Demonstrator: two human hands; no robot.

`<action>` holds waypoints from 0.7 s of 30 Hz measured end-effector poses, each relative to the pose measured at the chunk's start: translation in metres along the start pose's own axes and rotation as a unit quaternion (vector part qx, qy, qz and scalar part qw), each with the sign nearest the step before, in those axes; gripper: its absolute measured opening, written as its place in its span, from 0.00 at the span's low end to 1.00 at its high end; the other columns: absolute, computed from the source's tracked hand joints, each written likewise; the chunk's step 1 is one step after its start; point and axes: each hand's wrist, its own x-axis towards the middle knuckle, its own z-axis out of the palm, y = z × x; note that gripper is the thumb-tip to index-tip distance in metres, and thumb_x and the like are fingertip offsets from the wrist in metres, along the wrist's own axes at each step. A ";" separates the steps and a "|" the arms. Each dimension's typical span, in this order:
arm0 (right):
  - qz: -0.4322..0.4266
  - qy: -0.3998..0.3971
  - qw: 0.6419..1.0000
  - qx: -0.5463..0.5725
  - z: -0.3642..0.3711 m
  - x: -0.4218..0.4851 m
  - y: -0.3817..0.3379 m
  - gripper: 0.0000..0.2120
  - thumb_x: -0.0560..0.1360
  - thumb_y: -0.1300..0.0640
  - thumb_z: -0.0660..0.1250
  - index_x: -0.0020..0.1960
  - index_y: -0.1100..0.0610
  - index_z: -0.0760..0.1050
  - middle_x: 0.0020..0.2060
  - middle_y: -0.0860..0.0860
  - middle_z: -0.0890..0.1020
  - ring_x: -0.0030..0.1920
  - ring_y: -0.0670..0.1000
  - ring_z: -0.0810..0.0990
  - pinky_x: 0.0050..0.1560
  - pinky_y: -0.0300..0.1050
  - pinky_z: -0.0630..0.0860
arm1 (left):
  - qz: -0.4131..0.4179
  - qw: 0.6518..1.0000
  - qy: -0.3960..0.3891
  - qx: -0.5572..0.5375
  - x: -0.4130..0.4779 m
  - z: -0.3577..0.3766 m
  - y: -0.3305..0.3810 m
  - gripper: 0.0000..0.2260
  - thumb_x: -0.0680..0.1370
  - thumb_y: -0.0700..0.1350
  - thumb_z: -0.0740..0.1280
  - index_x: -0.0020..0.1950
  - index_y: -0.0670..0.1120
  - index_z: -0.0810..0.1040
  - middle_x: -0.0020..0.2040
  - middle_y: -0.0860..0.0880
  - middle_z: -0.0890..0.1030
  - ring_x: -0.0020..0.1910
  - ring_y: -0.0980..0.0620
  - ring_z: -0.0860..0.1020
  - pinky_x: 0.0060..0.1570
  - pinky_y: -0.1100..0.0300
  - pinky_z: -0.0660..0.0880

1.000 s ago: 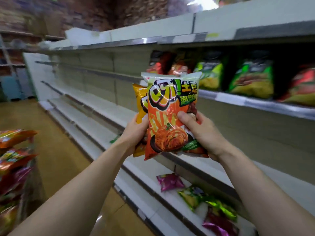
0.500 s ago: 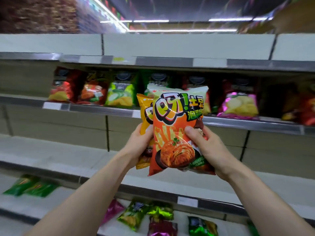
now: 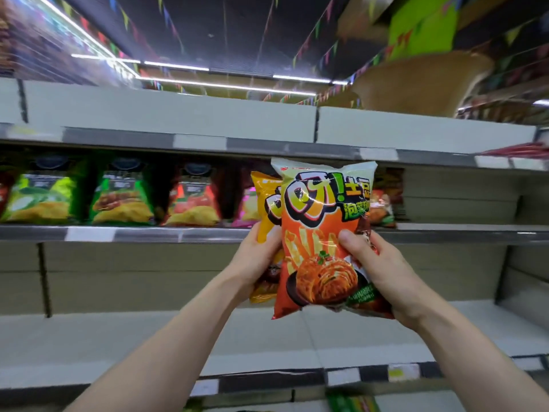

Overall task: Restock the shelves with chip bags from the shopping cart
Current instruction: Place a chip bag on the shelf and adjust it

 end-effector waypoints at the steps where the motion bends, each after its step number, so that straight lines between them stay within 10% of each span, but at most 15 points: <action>1: 0.002 0.009 1.000 -0.003 -0.019 -0.002 0.001 0.29 0.59 0.36 0.70 0.56 0.48 0.76 0.46 0.47 0.86 0.45 0.50 0.86 0.47 0.49 0.80 | 0.000 1.000 -0.003 -0.002 0.005 0.020 -0.003 0.20 0.73 0.63 0.68 0.61 0.57 0.73 0.48 0.51 0.83 0.38 0.56 0.82 0.36 0.59 0.79; 6: 0.013 0.042 0.999 -0.022 -0.109 -0.011 0.009 0.31 0.60 0.34 0.73 0.57 0.49 0.77 0.49 0.49 0.86 0.49 0.52 0.85 0.57 0.56 0.78 | -0.002 0.999 -0.025 -0.032 0.027 0.117 -0.019 0.18 0.69 0.63 0.69 0.55 0.58 0.76 0.52 0.49 0.85 0.51 0.48 0.83 0.55 0.44 0.78; 13: 0.047 0.080 0.995 -0.031 -0.212 -0.027 0.024 0.34 0.60 0.33 0.76 0.59 0.50 0.76 0.49 0.50 0.86 0.49 0.54 0.85 0.59 0.58 0.78 | -0.022 0.998 -0.055 -0.022 0.055 0.227 -0.031 0.34 0.64 0.68 0.71 0.66 0.55 0.70 0.56 0.48 0.83 0.53 0.47 0.83 0.56 0.44 0.78; 21: 0.109 0.079 0.991 -0.013 -0.281 -0.002 0.037 0.32 0.61 0.38 0.72 0.60 0.53 0.77 0.48 0.53 0.86 0.47 0.56 0.86 0.54 0.52 0.80 | -0.080 0.996 -0.042 0.001 0.113 0.294 -0.030 0.30 0.68 0.63 0.73 0.63 0.47 0.76 0.51 0.41 0.83 0.51 0.41 0.83 0.53 0.46 0.79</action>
